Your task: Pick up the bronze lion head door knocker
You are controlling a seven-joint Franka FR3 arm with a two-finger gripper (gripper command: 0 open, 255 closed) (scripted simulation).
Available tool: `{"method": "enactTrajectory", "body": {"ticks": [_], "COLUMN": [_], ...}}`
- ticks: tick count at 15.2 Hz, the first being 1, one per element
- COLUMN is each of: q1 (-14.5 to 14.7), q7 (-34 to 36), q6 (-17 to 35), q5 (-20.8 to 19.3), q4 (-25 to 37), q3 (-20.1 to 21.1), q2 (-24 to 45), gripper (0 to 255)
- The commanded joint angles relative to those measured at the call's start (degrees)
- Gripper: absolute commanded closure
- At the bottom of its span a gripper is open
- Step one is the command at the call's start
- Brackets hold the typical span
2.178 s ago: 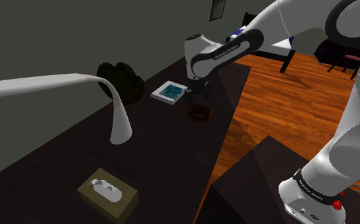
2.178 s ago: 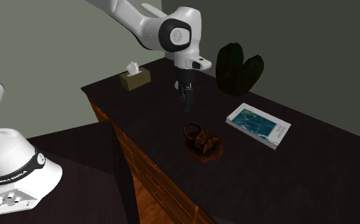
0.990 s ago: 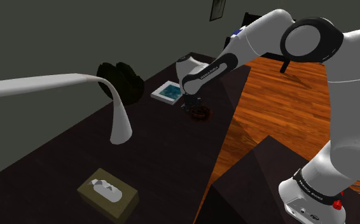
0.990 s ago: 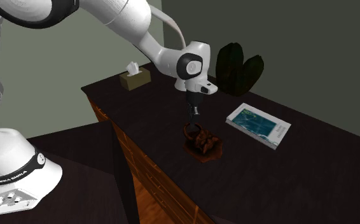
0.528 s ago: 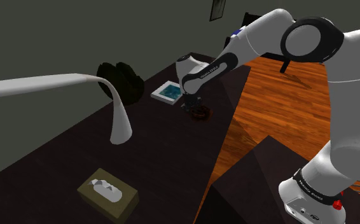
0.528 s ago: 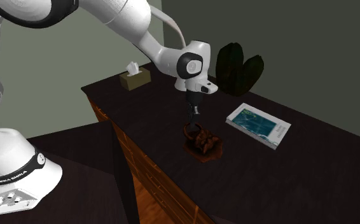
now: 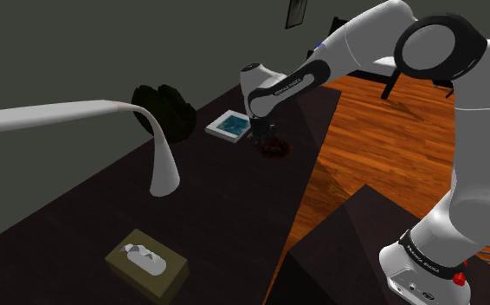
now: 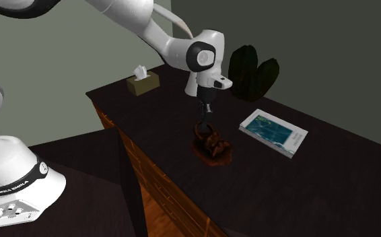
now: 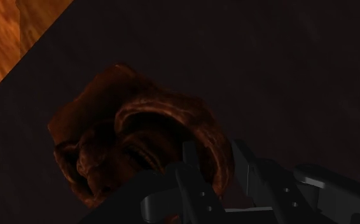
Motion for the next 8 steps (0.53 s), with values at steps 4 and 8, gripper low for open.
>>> {"method": "enactTrajectory", "body": {"ticks": [4,8], "q1": [-0.2,-0.3], "q7": [-0.9,-1.2], "q6": [-2.6,-3.8], "q5": [0.7,1.0], "q4": [0.4,0.6], "q3": [0.4,0.5], "q2": [-2.4,-3.3], "gripper": [255,255]}}
